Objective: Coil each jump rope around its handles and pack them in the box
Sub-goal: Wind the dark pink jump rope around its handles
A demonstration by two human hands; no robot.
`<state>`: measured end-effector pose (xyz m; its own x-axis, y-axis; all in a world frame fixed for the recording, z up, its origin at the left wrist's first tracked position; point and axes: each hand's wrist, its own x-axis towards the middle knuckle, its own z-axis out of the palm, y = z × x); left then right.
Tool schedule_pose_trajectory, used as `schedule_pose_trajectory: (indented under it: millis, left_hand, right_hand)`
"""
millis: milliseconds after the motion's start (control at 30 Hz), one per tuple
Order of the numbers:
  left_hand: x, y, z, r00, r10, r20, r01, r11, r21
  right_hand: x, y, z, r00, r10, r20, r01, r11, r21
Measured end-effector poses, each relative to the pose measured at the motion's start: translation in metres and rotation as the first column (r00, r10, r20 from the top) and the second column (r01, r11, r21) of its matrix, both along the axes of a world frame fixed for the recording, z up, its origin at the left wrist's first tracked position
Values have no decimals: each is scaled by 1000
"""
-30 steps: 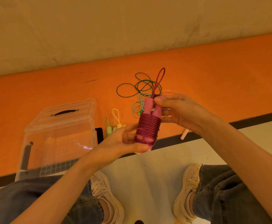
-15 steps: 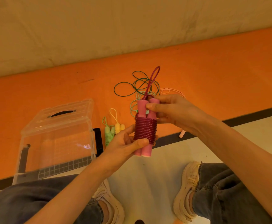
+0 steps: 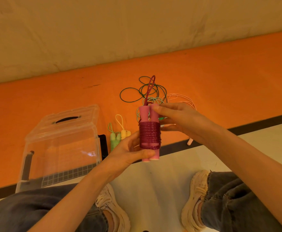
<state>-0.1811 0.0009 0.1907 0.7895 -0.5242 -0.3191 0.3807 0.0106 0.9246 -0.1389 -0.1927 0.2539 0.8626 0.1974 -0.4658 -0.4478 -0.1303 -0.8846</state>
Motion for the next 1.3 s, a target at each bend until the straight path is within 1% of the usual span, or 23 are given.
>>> schedule_pose_trajectory:
  millis: [67, 100, 167, 267, 367, 433, 533, 600, 633, 767, 833, 933, 1033, 1133, 1200, 1300]
  left_hand:
    - [2, 1, -4, 1000, 26, 7, -26, 1000, 2]
    - [3, 1, -7, 999, 37, 2, -37, 999, -3]
    - [6, 1, -15, 999, 44, -31, -44, 999, -14]
    - [9, 1, -34, 996, 52, -70, -49, 998, 45]
    - [11, -2, -56, 988, 121, -101, -108, 986, 123]
    - [13, -3, -77, 969, 210, -129, -191, 971, 147]
    - [18, -6, -116, 901, 384, -201, -341, 914, 219]
    - [24, -10, -143, 870, 452, -197, -393, 877, 275]
    - [27, -13, -155, 867, 468, -172, -403, 861, 308]
    - [43, -20, -199, 867, 488, -99, -412, 815, 408]
    - [51, -19, -220, 868, 491, -71, -408, 789, 459]
    - [62, -17, -249, 887, 459, -53, -381, 792, 477]
    - [69, -15, -273, 898, 435, -67, -352, 801, 484]
    - [70, -12, -290, 878, 471, -80, -377, 786, 490]
    - [71, -10, -298, 866, 497, -58, -405, 764, 502]
    - [71, -8, -307, 871, 490, -22, -407, 748, 524]
  right_hand:
    - [-7, 0, -3, 993, 121, 1, -120, 989, -83]
    - [-11, 1, -7, 986, 167, -20, -169, 981, -93]
    - [-20, 6, -19, 983, 174, -54, -176, 983, -48]
    - [-21, 13, -48, 993, 94, -71, -93, 996, 17]
    - [-13, 18, -83, 990, 28, -139, -29, 1000, -2]
    - [-5, 24, -113, 985, -25, -173, 21, 999, -28]
    - [7, 33, -162, 961, -151, -233, 143, 988, -52]
    - [16, 38, -195, 939, -206, -273, 193, 978, -74]
    - [21, 41, -212, 934, -221, -283, 203, 975, -92]
    - [42, 52, -270, 927, -272, -258, 233, 957, -172]
    - [51, 56, -295, 922, -294, -251, 255, 951, -176]
    - [65, 60, -330, 911, -320, -261, 281, 943, -178]
    - [75, 64, -356, 917, -300, -262, 261, 949, -174]
    - [81, 69, -373, 931, -261, -256, 218, 958, -185]
    - [84, 72, -382, 938, -233, -255, 192, 965, -176]
    - [90, 75, -389, 953, -179, -244, 144, 978, -154]
